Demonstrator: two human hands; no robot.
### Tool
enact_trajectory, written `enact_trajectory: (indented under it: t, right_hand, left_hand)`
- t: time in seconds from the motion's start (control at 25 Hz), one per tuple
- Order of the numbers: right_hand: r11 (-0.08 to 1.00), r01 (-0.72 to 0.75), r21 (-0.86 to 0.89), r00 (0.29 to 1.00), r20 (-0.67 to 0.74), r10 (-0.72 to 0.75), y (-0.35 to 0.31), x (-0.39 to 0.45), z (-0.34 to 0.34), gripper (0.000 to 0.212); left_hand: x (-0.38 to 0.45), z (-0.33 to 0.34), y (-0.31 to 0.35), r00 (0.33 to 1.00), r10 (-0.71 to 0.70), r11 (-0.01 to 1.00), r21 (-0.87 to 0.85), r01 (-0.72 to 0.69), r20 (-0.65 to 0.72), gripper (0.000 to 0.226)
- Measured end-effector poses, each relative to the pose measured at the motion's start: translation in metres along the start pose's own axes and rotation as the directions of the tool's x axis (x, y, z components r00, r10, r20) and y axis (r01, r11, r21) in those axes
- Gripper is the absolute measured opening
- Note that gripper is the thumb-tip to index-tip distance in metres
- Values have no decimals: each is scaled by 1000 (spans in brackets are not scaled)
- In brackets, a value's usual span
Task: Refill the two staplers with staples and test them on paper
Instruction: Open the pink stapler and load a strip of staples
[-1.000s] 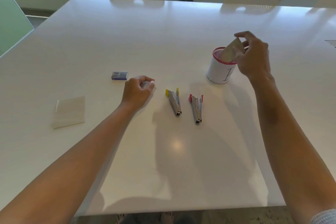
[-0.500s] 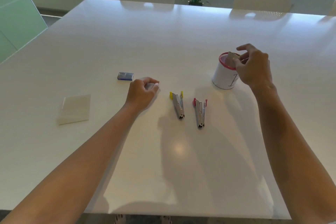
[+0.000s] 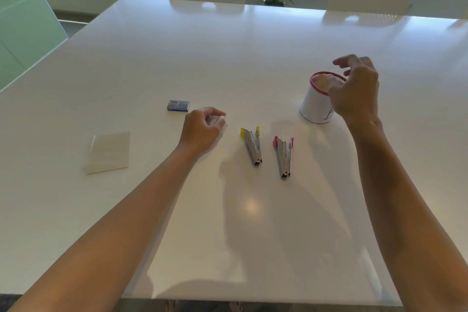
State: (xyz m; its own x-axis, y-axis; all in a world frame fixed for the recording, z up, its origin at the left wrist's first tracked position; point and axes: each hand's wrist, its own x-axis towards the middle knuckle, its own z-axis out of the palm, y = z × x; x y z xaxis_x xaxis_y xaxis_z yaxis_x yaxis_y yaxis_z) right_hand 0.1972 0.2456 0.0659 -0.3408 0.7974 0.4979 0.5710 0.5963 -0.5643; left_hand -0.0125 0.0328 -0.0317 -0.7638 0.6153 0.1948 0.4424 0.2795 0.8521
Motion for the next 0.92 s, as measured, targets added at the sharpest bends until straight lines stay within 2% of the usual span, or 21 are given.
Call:
enact_trajectory:
  t: [0.16,0.28,0.4,0.48,0.56,0.72,0.84,0.92]
  right_hand:
    - [996,-21,81,999,34,19,-17,-11,0,29]
    - [994,-78,81,980,191,61,-24,-27,6,27]
    - [991,-131,24,917,382,112,-31,-46,14,33]
    - [985,-169,-23,891,423,163,-34,-56,18,36]
    - [965,-225,-132,856,447,261,-34,-65,19,44]
    - [892,-331,-308,706,546,451,-33,-82,21,77]
    - [887,-345,-306,684,565,461,-38,-93,24,88]
    - [885,-349,-309,697,546,466,-43,-98,27,85]
  left_hand:
    - [1,2,-2,999,-38,998,-47,38,-9,14]
    - [2,2,-2,999,-33,998,-52,33,-2,15]
    - [4,-1,-3,1000,-5,999,-49,5,15,17]
    - [4,-2,-4,999,16,998,-59,-14,35,17]
    - [3,-3,-5,998,40,997,-65,-37,48,17]
    - [4,-4,-4,997,46,997,-62,-43,55,18]
    - [5,-5,-3,997,50,997,-63,-46,62,19]
    - [5,-6,-3,996,52,997,-62,-47,72,19]
